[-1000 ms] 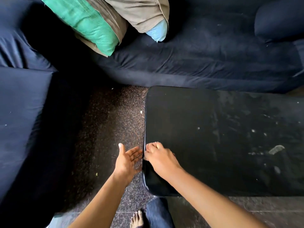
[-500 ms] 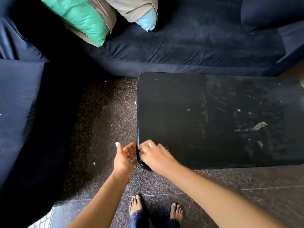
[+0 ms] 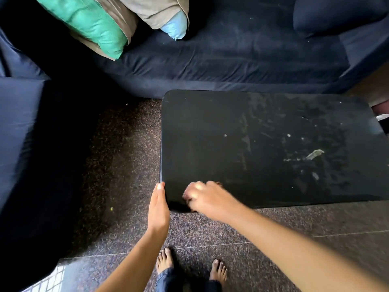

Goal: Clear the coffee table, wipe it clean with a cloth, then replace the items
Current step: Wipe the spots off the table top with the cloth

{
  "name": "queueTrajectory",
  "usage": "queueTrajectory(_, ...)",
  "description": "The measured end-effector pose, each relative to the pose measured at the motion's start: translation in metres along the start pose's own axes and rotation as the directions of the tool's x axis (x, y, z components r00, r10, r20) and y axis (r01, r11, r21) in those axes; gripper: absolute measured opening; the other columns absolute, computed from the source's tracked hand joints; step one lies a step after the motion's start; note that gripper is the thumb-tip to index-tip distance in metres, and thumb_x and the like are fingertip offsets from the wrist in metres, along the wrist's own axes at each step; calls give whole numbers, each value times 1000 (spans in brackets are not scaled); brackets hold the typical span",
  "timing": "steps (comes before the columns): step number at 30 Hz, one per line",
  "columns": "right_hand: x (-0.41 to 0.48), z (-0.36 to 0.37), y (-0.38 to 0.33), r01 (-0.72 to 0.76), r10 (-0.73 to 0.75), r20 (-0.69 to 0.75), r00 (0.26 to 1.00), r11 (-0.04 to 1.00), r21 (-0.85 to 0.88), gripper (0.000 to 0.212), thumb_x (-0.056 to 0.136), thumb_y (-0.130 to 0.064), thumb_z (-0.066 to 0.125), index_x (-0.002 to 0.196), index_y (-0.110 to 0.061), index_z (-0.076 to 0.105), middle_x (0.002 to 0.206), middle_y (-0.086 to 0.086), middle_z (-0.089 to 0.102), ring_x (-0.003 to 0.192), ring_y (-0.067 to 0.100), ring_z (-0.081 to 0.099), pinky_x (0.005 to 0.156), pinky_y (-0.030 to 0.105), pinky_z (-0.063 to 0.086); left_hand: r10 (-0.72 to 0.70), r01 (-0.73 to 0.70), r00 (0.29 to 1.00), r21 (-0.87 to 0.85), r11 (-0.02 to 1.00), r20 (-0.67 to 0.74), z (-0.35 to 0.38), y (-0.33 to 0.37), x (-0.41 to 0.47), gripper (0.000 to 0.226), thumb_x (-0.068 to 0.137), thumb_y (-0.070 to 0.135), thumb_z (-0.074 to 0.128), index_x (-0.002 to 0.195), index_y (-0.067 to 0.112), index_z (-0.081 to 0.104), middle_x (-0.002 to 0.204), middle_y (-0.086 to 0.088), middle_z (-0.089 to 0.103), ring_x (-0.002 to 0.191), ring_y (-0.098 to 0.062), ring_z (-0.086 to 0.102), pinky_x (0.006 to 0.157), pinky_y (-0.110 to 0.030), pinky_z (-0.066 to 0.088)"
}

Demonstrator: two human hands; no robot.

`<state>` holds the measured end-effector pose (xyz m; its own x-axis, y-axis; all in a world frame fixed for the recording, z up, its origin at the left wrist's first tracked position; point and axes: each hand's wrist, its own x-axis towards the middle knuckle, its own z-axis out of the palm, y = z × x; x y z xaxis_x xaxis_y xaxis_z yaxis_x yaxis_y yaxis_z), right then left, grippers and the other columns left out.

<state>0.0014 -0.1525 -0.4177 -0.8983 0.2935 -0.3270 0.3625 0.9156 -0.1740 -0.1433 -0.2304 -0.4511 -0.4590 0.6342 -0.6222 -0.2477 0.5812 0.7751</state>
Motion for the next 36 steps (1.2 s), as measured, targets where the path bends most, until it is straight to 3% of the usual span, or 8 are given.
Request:
queueTrajectory(6,-54,10,32,-12,30,194,981,995,-95,18,84,-7,61,100,-10,68,118,3,59,116,27,45,78,43,47,159,-206,978,667,716,132,-3,-20,3,68,95,23,55,152,13,19,160,0,5,146,-18,15,118,-34,19)
queueTrajectory(11,-130,4,107,-341,347,429,834,935,-93,17,88,-15,56,101,-19,67,103,0,63,101,25,58,74,34,48,255,-273,953,835,477,165,16,-18,-8,85,91,39,58,152,13,6,160,-4,-6,148,-22,-4,118,-40,12)
queueTrajectory(16,-97,-22,160,-672,654,221,724,741,11,21,90,-21,47,101,-19,65,99,1,58,100,27,56,78,33,46,225,-291,948,901,322,225,46,-8,-12,92,90,53,51,152,16,-6,159,-3,-17,147,-21,-12,119,-39,5)
queueTrajectory(20,-41,-23,181,-626,629,44,776,761,171,28,86,-5,44,83,-29,57,88,-6,49,95,24,48,74,33,42,202,-241,960,939,244,194,61,-6,-8,101,86,59,53,152,15,-9,159,-3,-17,147,-21,-11,119,-40,7)
queueTrajectory(28,-49,20,107,-685,662,174,729,712,158,19,86,-15,49,94,-14,66,101,6,54,97,31,54,74,37,50,222,-213,960,960,184,170,61,-10,-6,108,80,68,53,152,14,-8,160,-4,-13,148,-21,-7,119,-39,11)
queueTrajectory(31,-87,3,55,-624,502,397,768,724,292,19,88,-12,55,100,-11,70,99,9,66,95,28,63,75,32,51,228,-210,959,962,177,168,62,-11,-7,108,79,68,52,152,14,-7,160,-3,-12,148,-21,-5,119,-39,13)
queueTrajectory(34,-100,-20,53,-742,427,613,664,475,473,19,82,-15,57,87,-19,75,74,7,73,63,11,70,59,21,54,236,-216,956,963,161,175,61,-12,-7,108,79,69,51,152,15,-7,160,-2,-11,148,-20,-5,118,-39,14)
queueTrajectory(36,-84,-31,83,-793,605,517,605,403,456,25,77,-27,53,64,-16,71,52,7,66,41,8,62,51,20,52,250,-229,951,959,168,183,58,-14,-5,108,79,70,51,152,16,-6,160,-1,-11,148,-19,-5,118,-39,13)
